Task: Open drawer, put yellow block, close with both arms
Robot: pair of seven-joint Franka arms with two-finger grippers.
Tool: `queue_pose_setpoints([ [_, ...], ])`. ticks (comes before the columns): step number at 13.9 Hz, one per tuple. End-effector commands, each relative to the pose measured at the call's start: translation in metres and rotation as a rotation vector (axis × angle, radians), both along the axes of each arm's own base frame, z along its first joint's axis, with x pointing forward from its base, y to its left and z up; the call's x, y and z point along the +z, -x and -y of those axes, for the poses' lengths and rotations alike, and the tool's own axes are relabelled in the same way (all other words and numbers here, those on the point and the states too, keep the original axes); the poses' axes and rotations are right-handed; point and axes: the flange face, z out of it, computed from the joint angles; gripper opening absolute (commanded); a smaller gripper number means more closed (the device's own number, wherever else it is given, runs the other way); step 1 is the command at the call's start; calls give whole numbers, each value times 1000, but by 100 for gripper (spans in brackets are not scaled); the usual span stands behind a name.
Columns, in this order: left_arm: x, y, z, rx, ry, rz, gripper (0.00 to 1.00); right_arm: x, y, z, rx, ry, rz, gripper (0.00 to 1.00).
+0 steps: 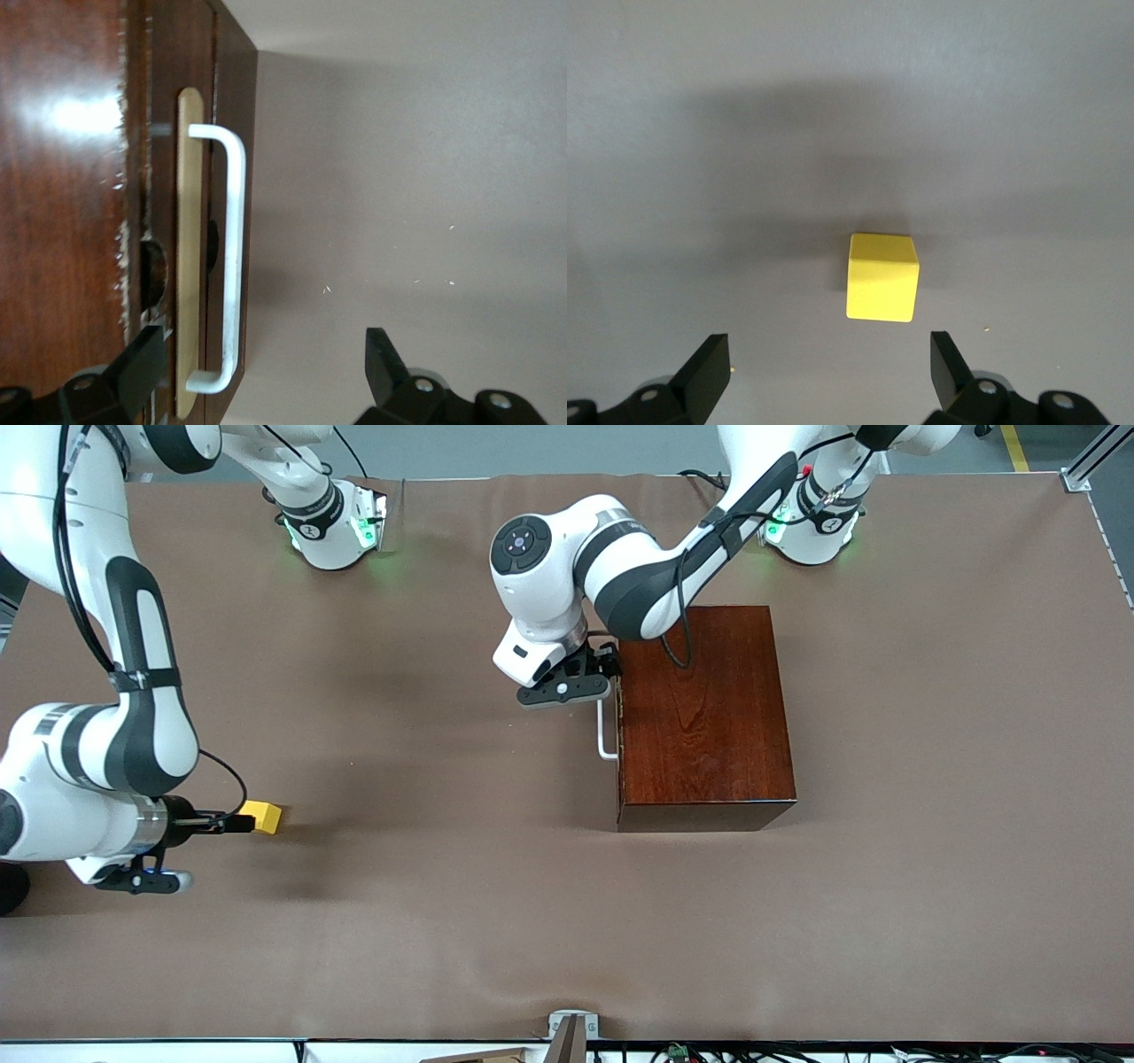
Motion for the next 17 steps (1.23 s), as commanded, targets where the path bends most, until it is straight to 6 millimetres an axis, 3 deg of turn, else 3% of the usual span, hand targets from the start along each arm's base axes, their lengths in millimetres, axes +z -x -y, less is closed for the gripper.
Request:
queue_pose_setpoints([
  [1, -9, -10, 5, -36, 17, 21, 100, 0, 2, 4, 21, 38, 11, 100],
  [5, -26, -15, 9, -59, 38, 20, 100, -52, 25, 6, 45, 77, 30, 100],
  [8, -36, -17, 8, -87, 23, 28, 100, -65, 30, 10, 39, 79, 45, 100],
  [12, -45, -13, 6, -92, 10, 16, 100, -97, 45, 12, 37, 85, 106, 100],
  [17, -66, -7, -1, -96, -33, -12, 100, -102, 46, 16, 29, 88, 129, 100],
])
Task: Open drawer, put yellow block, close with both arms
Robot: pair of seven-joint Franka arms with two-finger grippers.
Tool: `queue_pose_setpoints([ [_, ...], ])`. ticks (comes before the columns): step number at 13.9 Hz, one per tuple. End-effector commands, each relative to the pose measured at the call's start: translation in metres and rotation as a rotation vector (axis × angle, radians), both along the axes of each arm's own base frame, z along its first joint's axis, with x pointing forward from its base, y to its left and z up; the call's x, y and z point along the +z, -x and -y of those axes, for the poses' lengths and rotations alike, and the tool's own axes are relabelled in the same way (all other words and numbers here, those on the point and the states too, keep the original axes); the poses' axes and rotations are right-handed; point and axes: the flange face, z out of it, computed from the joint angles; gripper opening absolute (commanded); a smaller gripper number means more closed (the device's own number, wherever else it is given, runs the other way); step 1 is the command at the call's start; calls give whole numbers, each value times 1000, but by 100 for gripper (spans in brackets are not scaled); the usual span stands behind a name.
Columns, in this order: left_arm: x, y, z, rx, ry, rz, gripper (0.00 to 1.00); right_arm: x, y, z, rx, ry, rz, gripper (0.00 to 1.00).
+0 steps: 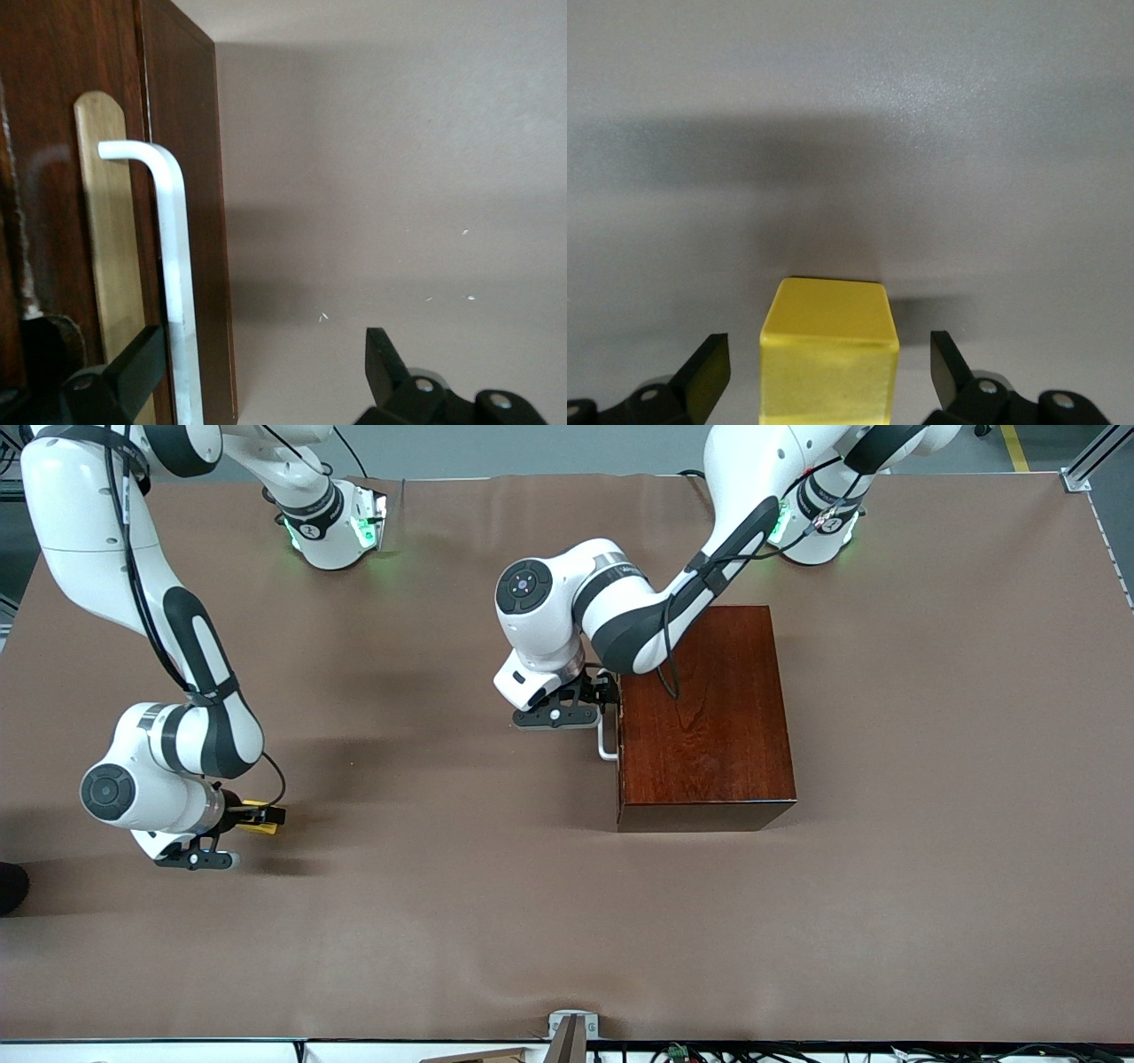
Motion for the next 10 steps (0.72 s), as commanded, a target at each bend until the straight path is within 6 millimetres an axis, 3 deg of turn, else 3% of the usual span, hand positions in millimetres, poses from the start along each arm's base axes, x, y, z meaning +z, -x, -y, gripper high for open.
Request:
queue_pose_setpoints([
  [1, -10, 1, -4, -17, -35, 6, 100, 8, 4, 4, 2, 8, 15, 100],
  [4, -14, 3, -4, -15, -40, 3, 100, 7, 5, 3, 3, 7, 4, 97],
  [6, -21, 2, -5, -16, -46, -3, 100, 8, 5, 3, 4, 7, 4, 63],
  [7, -22, 2, -7, -13, -52, -3, 100, 9, 5, 3, 6, 6, 4, 43],
  [8, -18, 4, -3, -9, -42, 6, 100, 9, 6, 2, 7, 4, -5, 17],
  [9, -16, 4, -1, -8, -33, 8, 100, 9, 7, 2, 9, 3, -18, 0],
  [10, -18, 3, 0, -1, -22, 3, 100, 10, 7, 1, 12, 3, -22, 0],
])
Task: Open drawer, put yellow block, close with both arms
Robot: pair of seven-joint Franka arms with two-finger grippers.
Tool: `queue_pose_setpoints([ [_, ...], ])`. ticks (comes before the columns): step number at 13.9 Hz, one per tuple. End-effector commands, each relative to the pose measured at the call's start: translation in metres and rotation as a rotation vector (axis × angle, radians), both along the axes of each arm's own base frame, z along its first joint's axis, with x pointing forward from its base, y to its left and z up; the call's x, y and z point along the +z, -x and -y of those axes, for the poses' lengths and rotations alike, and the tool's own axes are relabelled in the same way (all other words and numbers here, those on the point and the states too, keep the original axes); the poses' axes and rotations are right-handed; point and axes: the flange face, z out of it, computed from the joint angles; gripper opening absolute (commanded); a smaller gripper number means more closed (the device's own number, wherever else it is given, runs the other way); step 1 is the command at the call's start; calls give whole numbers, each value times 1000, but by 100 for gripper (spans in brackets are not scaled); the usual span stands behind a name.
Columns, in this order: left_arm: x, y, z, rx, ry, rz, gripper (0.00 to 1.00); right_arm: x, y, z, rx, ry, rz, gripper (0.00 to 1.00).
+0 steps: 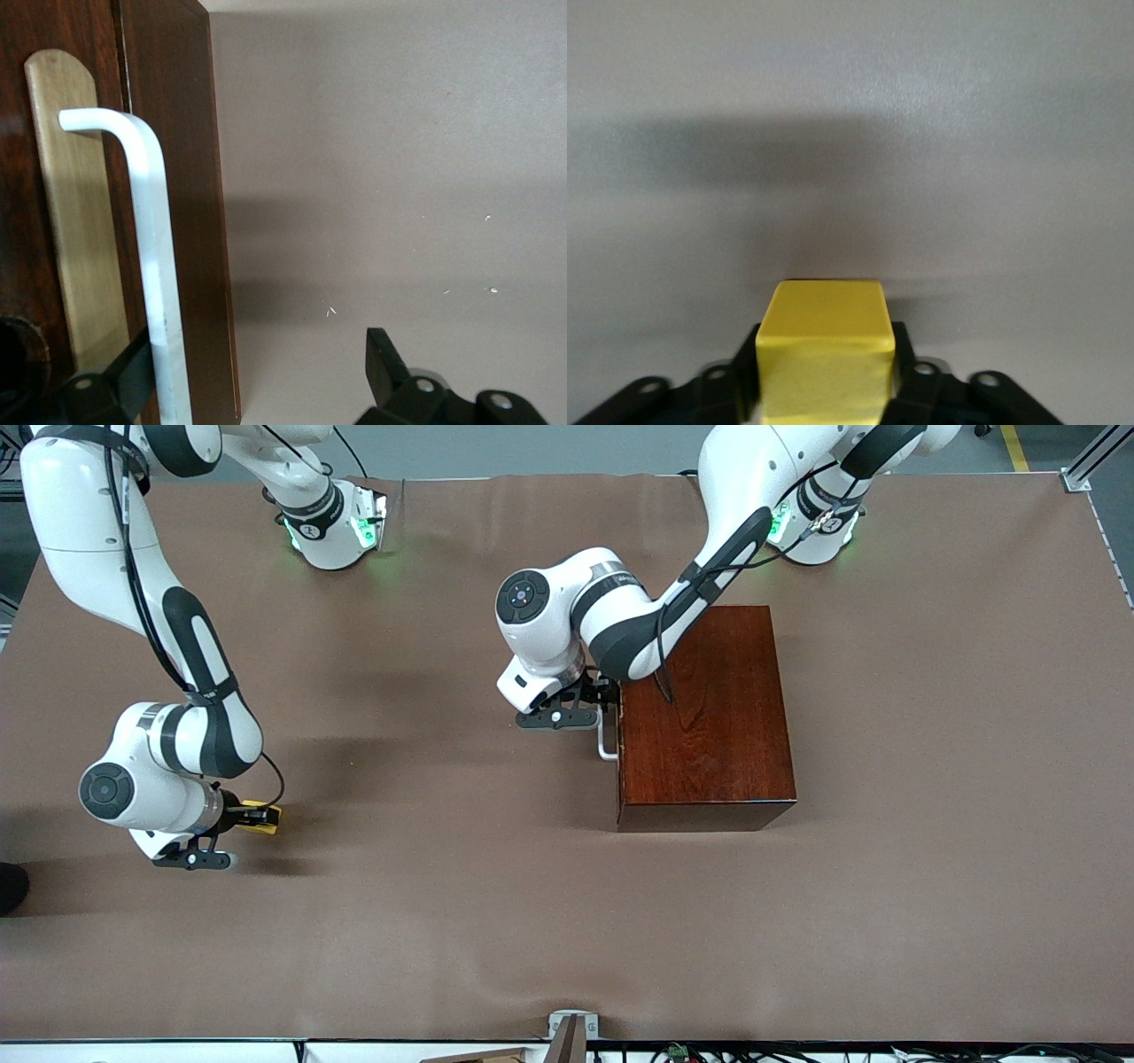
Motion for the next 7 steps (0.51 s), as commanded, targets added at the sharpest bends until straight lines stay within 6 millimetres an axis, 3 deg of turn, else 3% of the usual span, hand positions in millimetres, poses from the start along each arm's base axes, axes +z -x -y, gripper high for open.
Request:
queue_pose_setpoints([
  [1, 1, -3, 3, 3, 22, 33, 100, 12, 5, -1, 11, 2, -10, 0],
  [4, 2, -2, 13, 19, 79, 56, 100, 26, 1, -1, 12, 2, 14, 0],
  [7, 3, 2, 21, 23, 118, 73, 100, 64, -14, -3, 17, 5, 85, 0],
])
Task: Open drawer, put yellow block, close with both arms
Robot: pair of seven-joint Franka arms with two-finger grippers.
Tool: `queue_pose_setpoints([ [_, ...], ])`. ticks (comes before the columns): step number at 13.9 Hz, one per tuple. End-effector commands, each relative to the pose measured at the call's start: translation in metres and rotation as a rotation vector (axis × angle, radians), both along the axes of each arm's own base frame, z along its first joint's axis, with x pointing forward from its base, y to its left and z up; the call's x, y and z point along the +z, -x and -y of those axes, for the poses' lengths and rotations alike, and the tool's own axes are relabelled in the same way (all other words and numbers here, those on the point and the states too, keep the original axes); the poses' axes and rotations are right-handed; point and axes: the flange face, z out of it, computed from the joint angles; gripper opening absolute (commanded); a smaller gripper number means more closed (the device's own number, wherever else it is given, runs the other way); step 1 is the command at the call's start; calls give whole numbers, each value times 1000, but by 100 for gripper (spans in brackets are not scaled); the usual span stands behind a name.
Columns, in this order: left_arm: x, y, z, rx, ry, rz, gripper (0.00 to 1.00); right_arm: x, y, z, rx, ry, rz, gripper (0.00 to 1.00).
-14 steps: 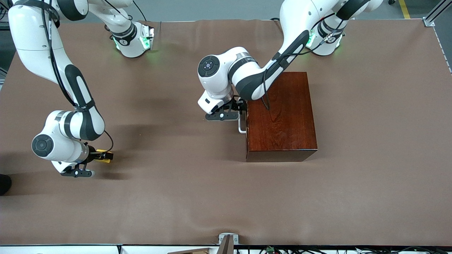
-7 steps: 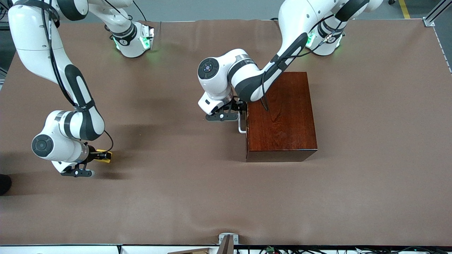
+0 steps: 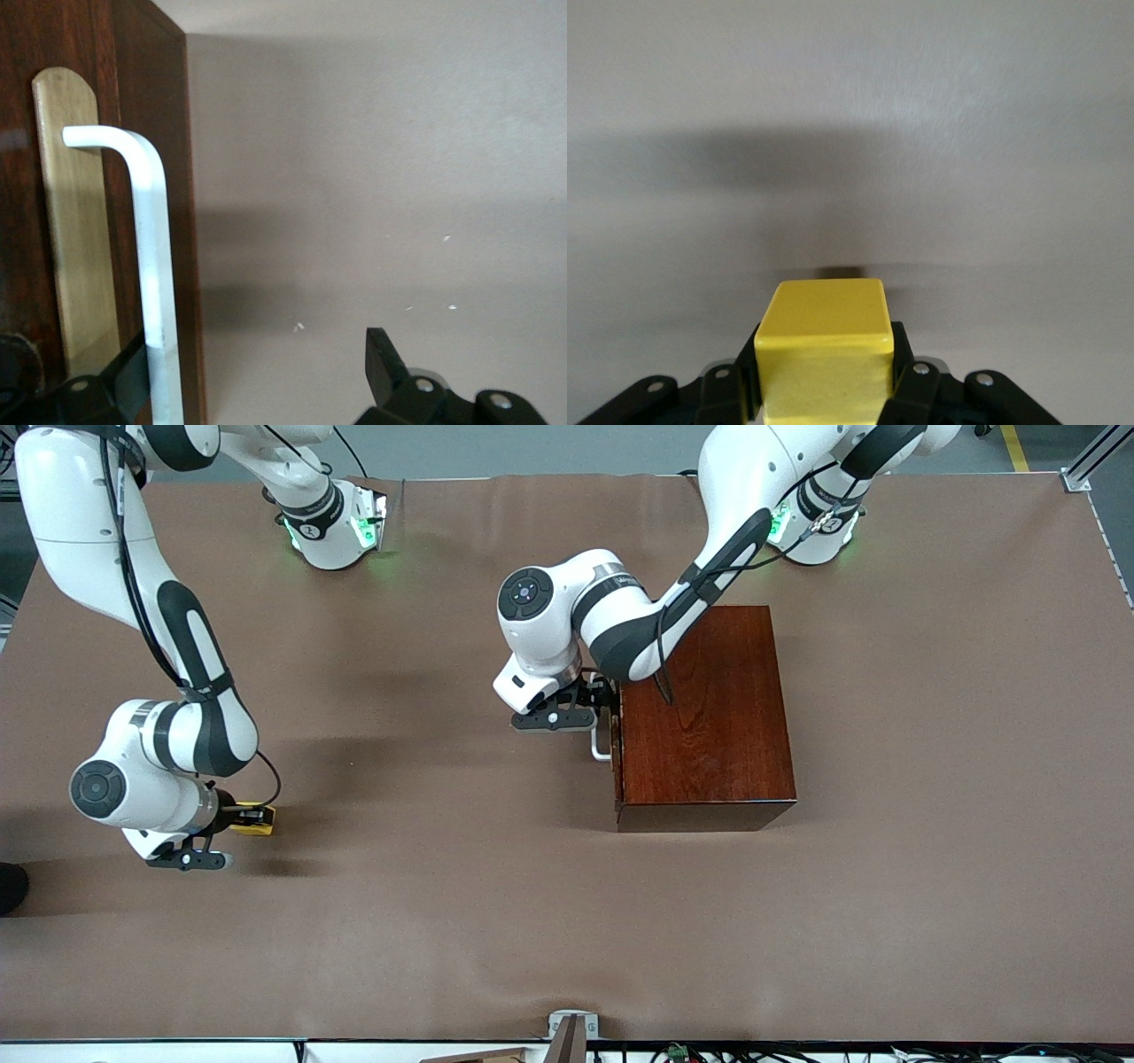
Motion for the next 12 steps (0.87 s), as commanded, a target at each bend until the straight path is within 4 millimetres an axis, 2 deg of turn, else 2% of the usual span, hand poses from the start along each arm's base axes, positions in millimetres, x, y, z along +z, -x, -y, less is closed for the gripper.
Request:
queue_pose_setpoints([
  [1, 0, 4, 15, 1, 55, 33, 100, 46, -12, -3, 16, 7, 64, 0],
  [4, 1, 13, 27, 15, 95, 48, 100, 86, -33, -4, 19, 6, 109, 0],
  [7, 2, 17, 36, 20, 141, 52, 100, 129, -49, -14, 25, -6, 102, 0],
  [9, 5, 16, 39, 29, 174, 51, 100, 142, -56, -31, 44, -13, 121, 0],
  [11, 6, 15, 41, 28, 191, 58, 100, 145, -57, -48, 52, -36, 127, 0],
  [12, 7, 16, 42, 28, 199, 60, 100, 149, -57, -50, 49, -46, 132, 0],
])
